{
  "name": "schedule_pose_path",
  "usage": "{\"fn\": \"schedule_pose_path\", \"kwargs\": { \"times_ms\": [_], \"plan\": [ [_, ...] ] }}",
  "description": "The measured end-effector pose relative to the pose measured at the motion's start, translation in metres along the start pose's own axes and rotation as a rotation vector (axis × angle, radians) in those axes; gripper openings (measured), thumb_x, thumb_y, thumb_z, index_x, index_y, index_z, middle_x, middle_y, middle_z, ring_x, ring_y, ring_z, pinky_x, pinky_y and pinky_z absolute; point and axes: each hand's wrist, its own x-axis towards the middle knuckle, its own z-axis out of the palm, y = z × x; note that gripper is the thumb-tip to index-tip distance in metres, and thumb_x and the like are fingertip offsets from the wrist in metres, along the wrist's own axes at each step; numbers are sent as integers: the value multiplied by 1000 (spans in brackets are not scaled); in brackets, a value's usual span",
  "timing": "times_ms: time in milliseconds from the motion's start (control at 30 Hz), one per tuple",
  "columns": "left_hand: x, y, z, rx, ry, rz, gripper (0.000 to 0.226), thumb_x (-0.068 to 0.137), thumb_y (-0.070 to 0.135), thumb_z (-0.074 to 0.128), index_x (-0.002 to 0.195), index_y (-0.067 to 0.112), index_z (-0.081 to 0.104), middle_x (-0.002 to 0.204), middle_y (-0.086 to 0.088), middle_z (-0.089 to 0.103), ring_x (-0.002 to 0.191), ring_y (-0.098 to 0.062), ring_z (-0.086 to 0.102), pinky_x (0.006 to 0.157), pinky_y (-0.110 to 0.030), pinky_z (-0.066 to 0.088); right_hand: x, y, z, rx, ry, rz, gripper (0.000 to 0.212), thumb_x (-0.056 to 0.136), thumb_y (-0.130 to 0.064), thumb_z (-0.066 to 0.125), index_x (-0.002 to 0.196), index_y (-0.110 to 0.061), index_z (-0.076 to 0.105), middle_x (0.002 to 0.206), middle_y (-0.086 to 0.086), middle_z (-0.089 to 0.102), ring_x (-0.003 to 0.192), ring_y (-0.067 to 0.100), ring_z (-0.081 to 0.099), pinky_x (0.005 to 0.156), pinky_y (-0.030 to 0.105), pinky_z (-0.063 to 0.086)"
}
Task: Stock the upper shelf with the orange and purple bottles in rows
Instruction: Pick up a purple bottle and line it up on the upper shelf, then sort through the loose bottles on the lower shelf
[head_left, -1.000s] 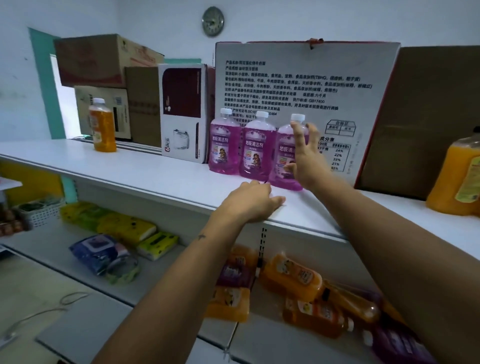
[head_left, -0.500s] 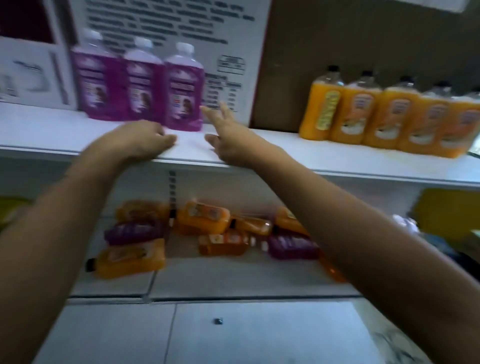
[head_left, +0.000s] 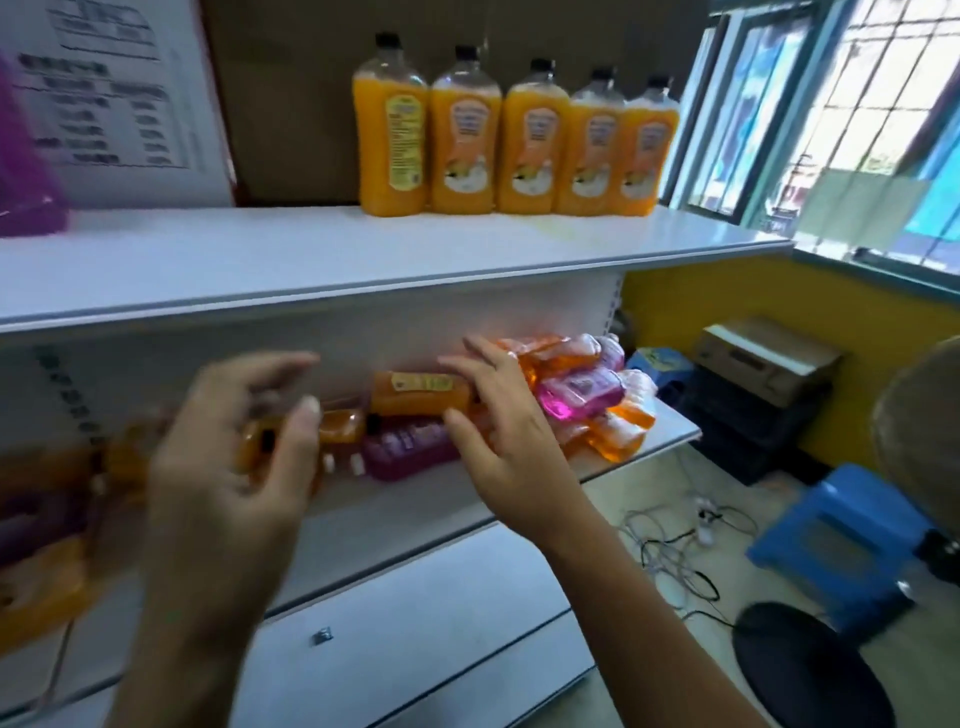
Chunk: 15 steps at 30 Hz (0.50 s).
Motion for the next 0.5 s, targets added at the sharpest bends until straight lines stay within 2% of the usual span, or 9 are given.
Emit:
{"fn": "schedule_pose_path", "kwargs": {
  "times_ms": [67, 133, 200, 267, 333, 433, 500],
  "plan": [
    [-15, 5, 36, -65, -113, -47, 23, 95, 32, 59, 114, 43, 59, 111, 15, 63, 101, -9, 63, 84, -17, 48, -16, 35, -13, -12, 23, 120, 39, 99, -13, 56, 138, -17, 53, 155, -1, 36, 146, 8, 28, 120, 31, 28],
    [-24, -4, 78, -107, -195, -136, 27, 96, 22, 62, 113, 42, 59, 112, 16, 62, 103, -6, 61, 87, -25, 51, -30, 72, -29, -27, 59, 227, 38, 99, -14, 57, 136, -19, 54, 152, -3, 40, 143, 5, 30, 118, 35, 32],
    [-22, -10, 119, -116, -283, -226, 28, 94, 18, 62, 116, 36, 60, 114, 16, 61, 106, -3, 59, 91, -32, 52, -40, 110, -48, -29, 82, 323, 37, 99, -13, 57, 135, -19, 55, 148, -2, 43, 140, 10, 35, 115, 42, 36],
    [-22, -13, 160, -126, -372, -270, 27, 94, 19, 62, 118, 33, 60, 115, 14, 61, 108, -3, 58, 92, -30, 51, -47, 148, -66, 0, 101, 403, 37, 98, -12, 56, 135, -18, 55, 142, -2, 48, 134, 15, 43, 110, 47, 41],
    [-25, -16, 201, -124, -426, -298, 28, 94, 18, 64, 115, 36, 59, 113, 16, 62, 107, 1, 58, 89, -24, 48, -52, 186, -84, 26, 119, 457, 36, 97, -11, 57, 131, -24, 56, 132, -7, 52, 123, 11, 50, 105, 43, 46],
    [-36, -22, 262, -122, -505, -413, 26, 94, 22, 64, 110, 42, 59, 111, 14, 62, 103, 0, 58, 82, -19, 47, -59, 246, -104, 18, 63, 520, 38, 97, -17, 62, 126, -38, 51, 128, -13, 52, 117, 2, 48, 105, 34, 46],
    [-46, -28, 302, -118, -566, -458, 25, 94, 25, 64, 110, 43, 58, 113, 18, 60, 104, 2, 57, 81, -15, 45, -59, 285, -113, 12, 35, 574, 40, 96, -22, 64, 133, -33, 51, 133, -11, 50, 117, 1, 45, 105, 30, 43]
  ]
}}
